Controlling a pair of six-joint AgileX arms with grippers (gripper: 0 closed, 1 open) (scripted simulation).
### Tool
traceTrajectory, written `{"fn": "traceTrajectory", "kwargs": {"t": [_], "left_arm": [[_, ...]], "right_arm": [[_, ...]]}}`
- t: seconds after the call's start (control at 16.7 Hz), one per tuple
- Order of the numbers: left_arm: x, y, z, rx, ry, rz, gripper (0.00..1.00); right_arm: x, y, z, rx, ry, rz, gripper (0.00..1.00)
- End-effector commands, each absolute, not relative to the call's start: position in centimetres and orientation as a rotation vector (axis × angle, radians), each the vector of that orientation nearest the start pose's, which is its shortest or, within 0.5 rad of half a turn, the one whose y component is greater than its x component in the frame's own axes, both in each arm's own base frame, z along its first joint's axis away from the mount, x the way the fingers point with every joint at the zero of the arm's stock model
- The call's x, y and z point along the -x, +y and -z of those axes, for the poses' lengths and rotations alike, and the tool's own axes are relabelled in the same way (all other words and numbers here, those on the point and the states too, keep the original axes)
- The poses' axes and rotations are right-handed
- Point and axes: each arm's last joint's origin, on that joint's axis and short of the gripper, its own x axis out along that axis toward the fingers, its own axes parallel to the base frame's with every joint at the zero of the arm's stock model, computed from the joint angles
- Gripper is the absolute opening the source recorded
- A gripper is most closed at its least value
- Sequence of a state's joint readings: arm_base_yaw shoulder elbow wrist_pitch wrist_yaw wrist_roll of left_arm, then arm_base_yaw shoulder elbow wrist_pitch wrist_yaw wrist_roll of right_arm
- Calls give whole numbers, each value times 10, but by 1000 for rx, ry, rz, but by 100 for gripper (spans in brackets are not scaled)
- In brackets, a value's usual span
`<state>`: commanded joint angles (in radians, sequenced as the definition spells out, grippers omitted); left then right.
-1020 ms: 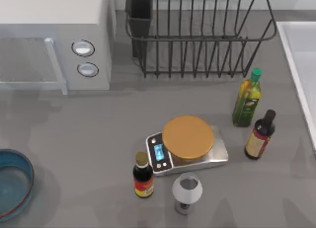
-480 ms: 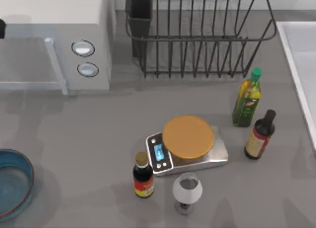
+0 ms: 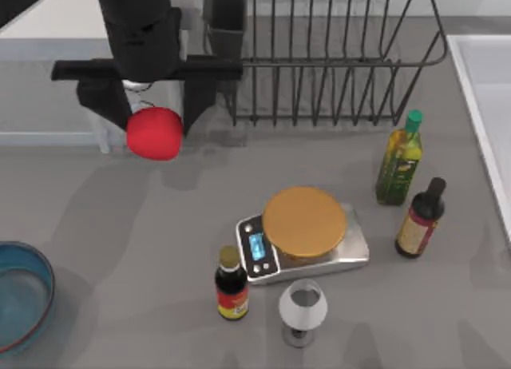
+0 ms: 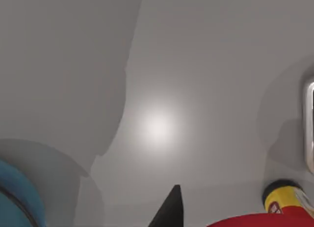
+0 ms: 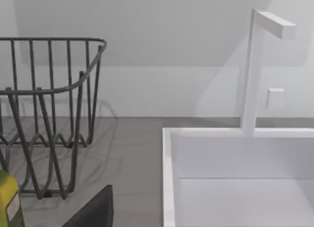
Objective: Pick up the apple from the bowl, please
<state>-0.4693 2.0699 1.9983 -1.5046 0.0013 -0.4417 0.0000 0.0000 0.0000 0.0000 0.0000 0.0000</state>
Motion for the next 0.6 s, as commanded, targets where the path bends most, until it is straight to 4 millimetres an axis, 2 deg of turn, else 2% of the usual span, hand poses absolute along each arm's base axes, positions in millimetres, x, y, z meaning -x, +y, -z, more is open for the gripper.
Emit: {"fn": "traceTrajectory", "kwargs": {"t": [0.12, 0.42, 0.6], "left_arm": [[-361, -188, -269, -16, 1571, 16, 0], [-362, -187, -265, -16, 1575, 14, 0], [-364, -188, -238, -17, 1576, 14, 0]], "right_arm": [[-106, -1, -160, 0, 0, 0, 100], [-106, -1, -160, 0, 0, 0, 100], [-106, -1, -160, 0, 0, 0, 100]]}}
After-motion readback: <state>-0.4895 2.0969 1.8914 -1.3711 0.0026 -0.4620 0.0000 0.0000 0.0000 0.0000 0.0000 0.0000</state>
